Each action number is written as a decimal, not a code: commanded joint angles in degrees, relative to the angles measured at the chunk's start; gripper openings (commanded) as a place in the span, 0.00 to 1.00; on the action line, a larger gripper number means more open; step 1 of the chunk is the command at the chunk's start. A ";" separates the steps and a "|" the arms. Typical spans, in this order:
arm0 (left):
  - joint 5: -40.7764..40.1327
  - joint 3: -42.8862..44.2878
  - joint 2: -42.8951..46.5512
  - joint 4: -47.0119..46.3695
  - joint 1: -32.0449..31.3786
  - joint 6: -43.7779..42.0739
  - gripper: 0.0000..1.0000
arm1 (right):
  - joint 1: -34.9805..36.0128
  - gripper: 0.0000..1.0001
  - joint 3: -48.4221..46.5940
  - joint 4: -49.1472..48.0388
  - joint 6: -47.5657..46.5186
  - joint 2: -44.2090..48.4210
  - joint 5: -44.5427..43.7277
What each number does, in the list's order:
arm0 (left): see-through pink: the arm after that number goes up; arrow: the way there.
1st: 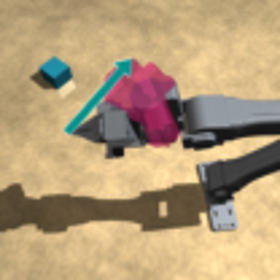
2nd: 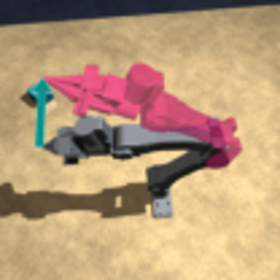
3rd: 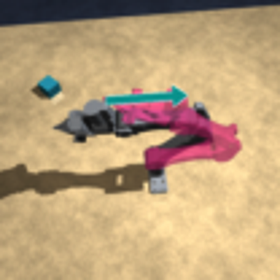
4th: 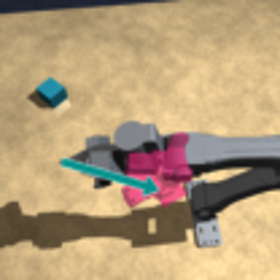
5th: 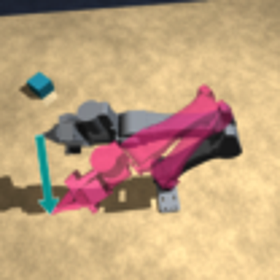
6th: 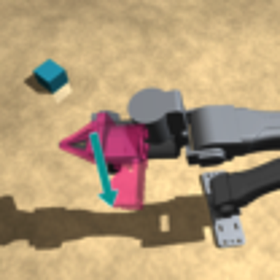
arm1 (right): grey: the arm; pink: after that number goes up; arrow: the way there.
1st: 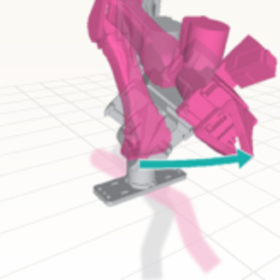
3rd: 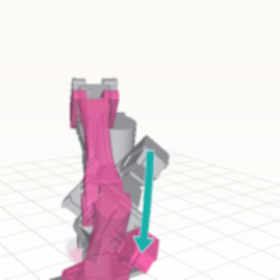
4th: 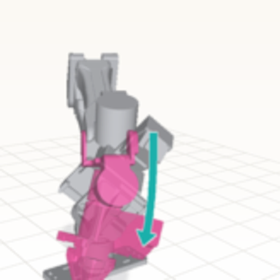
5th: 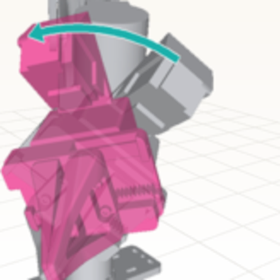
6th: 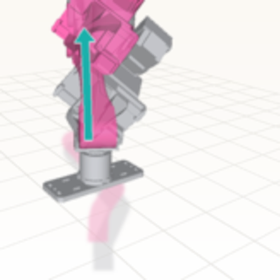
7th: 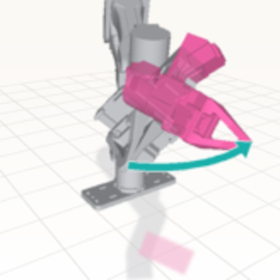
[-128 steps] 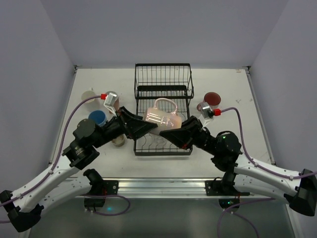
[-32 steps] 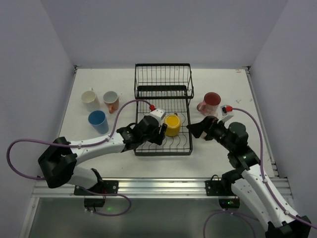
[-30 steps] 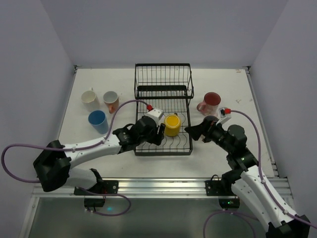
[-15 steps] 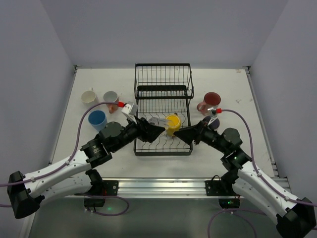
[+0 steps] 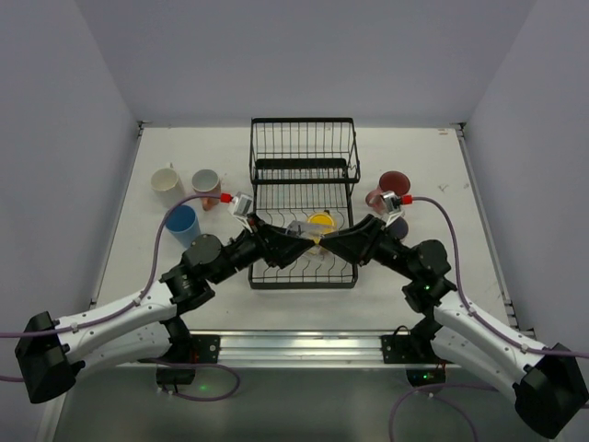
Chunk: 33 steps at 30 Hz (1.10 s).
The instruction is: Unload the cups from the dish rack
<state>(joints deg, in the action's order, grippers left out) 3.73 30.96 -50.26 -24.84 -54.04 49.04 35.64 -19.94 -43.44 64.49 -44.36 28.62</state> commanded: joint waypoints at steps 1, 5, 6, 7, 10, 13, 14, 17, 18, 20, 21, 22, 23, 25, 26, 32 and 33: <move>1.90 -0.11 -0.80 -10.14 -0.10 2.64 0.35 | 1.18 0.45 0.43 -12.01 4.67 0.15 -3.12; 2.51 -0.28 -0.81 -9.79 -0.10 2.73 0.61 | 1.45 0.14 1.31 -16.22 6.26 1.02 -7.26; 2.34 -0.55 0.07 -9.53 -0.10 2.12 0.68 | 1.45 0.06 1.57 -16.76 6.61 1.20 -7.79; 1.29 -0.55 0.60 -8.22 -0.10 1.68 0.74 | 1.45 0.00 1.75 -16.85 6.88 1.55 -8.57; -1.77 0.32 4.37 -2.86 -0.10 -1.74 0.92 | 1.45 0.00 0.35 -10.90 4.00 4.71 -10.24; -7.64 3.04 9.29 6.88 -0.10 -6.84 1.00 | 1.54 0.00 -6.05 10.60 -4.51 9.89 -13.67; -9.33 4.01 10.26 9.87 -0.10 -8.15 1.00 | 1.45 0.00 -7.90 20.66 -6.46 11.73 -16.12; -14.79 8.23 11.94 22.35 -0.10 -12.11 1.00 | 1.37 0.00 -19.48 46.03 -17.70 12.72 -27.85; -15.76 9.63 11.94 28.38 -0.10 -13.34 1.00 | 1.36 0.00 -25.70 51.21 -20.60 11.85 -31.05; -17.35 9.74 12.03 31.59 -0.10 -15.01 1.00 | 1.19 0.00 -31.27 63.57 -27.73 10.35 -38.69; -17.52 9.30 12.20 33.44 -0.10 -15.46 1.00 | 0.75 0.00 -35.99 67.40 -31.40 8.69 -46.73; -17.26 8.86 12.29 33.80 -0.10 -15.81 1.00 | 0.14 0.00 -38.04 73.00 -33.01 7.89 -50.21; -17.00 7.64 12.55 34.15 -0.10 -16.51 1.00 | -0.82 0.00 -39.63 75.06 -34.33 7.10 -53.29; -17.00 6.84 12.12 34.59 -0.10 -16.87 1.00 | -7.22 0.00 -42.89 77.88 -37.85 5.25 -55.96; -16.91 6.31 11.33 34.68 -0.10 -17.22 1.00 | -10.21 0.00 -43.68 78.15 -38.64 4.55 -54.91; -15.85 6.39 4.67 34.25 -0.27 -17.57 1.00 | -30.68 0.00 -44.48 76.85 -42.43 -9.23 -49.47; -16.12 6.74 2.56 34.24 -0.28 -17.66 1.00 | -32.28 0.00 -44.57 75.27 -42.78 -13.34 -45.36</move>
<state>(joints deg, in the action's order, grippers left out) -11.33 37.50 -44.12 8.75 -54.13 33.34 7.97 -63.33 30.65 26.20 -49.23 -21.41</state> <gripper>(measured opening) 0.997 0.081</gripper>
